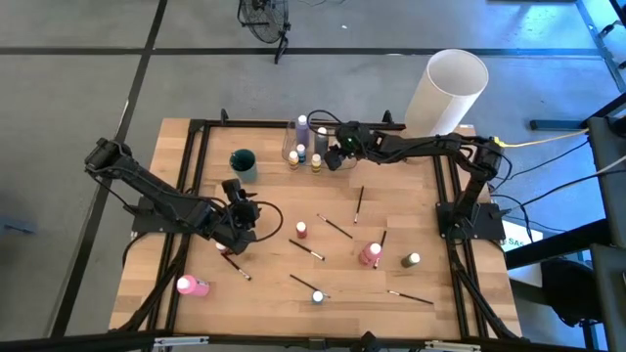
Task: Pick & Place Paint Supplies
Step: Put the green paint bottle into the transparent bin, then put the silver paint brush into the green cup
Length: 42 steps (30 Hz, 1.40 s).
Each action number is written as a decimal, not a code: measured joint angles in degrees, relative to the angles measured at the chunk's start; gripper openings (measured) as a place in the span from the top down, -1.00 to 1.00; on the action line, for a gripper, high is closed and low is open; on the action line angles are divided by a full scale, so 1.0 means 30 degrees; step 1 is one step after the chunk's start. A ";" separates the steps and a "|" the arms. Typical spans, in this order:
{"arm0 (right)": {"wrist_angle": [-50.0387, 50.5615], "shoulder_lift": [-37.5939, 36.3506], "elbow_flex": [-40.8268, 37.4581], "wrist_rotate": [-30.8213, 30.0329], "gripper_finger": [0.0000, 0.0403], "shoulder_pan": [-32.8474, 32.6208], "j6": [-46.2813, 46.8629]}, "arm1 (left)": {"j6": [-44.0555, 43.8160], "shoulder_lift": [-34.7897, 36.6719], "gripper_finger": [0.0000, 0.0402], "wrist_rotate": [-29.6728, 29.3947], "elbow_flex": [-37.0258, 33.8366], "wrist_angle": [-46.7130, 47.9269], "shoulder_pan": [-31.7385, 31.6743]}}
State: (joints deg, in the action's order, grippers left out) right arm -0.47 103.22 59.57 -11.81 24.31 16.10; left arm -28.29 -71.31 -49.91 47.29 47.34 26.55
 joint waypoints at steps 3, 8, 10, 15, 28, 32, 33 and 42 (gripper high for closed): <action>0.0027 -0.0007 0.0000 0.0007 0.12 -0.0014 0.0000 | 0.0004 0.0000 -0.05 0.0034 0.0000 0.0006 0.0000; 0.0020 -0.0015 0.0000 0.0021 0.00 -0.0023 0.0015 | 0.0102 0.0001 -0.05 0.0011 0.0000 -0.0135 0.0000; 0.0015 -0.0022 0.0000 0.0029 -0.06 -0.0036 0.0058 | 0.0096 0.0001 -0.05 0.0117 0.0000 -0.0147 0.0000; 0.0027 -0.0036 0.0000 0.0009 -0.21 -0.0239 0.0158 | 0.0000 0.0000 -0.05 0.0266 0.0000 -0.0421 0.0000; 0.0431 -0.0616 0.0000 -0.0154 -0.31 -0.0414 0.0357 | 0.0182 -0.0006 -0.05 0.0380 0.0000 -0.0439 0.0000; 0.1216 -0.1257 -0.0007 -0.0219 -0.31 -0.0491 0.0364 | 0.0126 -0.0006 -0.05 0.0825 0.0000 -0.0442 0.0015; 0.1412 -0.1443 -0.0007 -0.0219 -0.31 -0.0506 0.0372 | 0.0124 -0.0006 -0.05 0.0860 0.0000 -0.0479 0.0015; 0.2707 -0.3073 0.0000 -0.0845 -0.31 -0.0943 0.0364 | 0.0354 -0.0006 -0.05 0.1015 0.0000 -0.0790 0.0015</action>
State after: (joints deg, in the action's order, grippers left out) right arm 7.65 94.00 59.57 -14.35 21.48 17.19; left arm -27.23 -71.33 -46.87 47.29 44.97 26.59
